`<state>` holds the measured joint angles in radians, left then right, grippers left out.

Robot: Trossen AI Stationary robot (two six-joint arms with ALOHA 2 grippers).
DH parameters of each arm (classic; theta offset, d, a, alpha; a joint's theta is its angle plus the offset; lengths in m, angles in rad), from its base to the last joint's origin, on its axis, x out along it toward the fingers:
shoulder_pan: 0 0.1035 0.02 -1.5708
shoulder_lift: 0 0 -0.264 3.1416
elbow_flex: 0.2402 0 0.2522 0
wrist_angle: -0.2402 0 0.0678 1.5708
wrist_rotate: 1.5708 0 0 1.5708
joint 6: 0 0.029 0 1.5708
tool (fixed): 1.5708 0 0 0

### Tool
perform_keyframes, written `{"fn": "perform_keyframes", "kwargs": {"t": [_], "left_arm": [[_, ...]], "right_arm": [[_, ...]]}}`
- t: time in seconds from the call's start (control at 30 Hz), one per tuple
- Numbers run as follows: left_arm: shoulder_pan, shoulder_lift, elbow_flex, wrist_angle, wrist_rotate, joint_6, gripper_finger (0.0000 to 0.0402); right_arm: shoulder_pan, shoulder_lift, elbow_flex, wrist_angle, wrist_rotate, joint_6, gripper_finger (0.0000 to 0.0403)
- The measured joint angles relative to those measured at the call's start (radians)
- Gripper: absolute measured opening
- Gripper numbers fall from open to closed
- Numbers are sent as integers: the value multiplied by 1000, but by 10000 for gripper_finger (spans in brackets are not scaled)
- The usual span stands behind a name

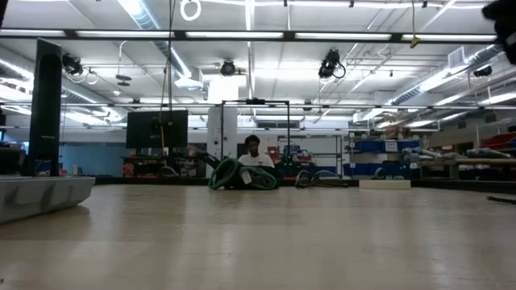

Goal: Coil cords
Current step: Coil the black wire into a spool

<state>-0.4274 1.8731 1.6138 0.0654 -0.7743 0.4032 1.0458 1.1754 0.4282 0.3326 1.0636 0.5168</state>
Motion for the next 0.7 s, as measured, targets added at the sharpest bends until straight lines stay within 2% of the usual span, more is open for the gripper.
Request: {"fn": "perform_keyframes", "kwargs": {"t": [0.23,0.5,0.7], "left_arm": [[-47,124,0,-37,-128,-21,0],[-59,149,-1,-190,-99,-183,0],[-35,149,0,-107,-121,-91,0]], "right_arm": [[-134,0,0,-69,-216,112,91],[-189,1,1,-143,-238,173,91],[-245,4,1,-87,-249,154,91]]}}
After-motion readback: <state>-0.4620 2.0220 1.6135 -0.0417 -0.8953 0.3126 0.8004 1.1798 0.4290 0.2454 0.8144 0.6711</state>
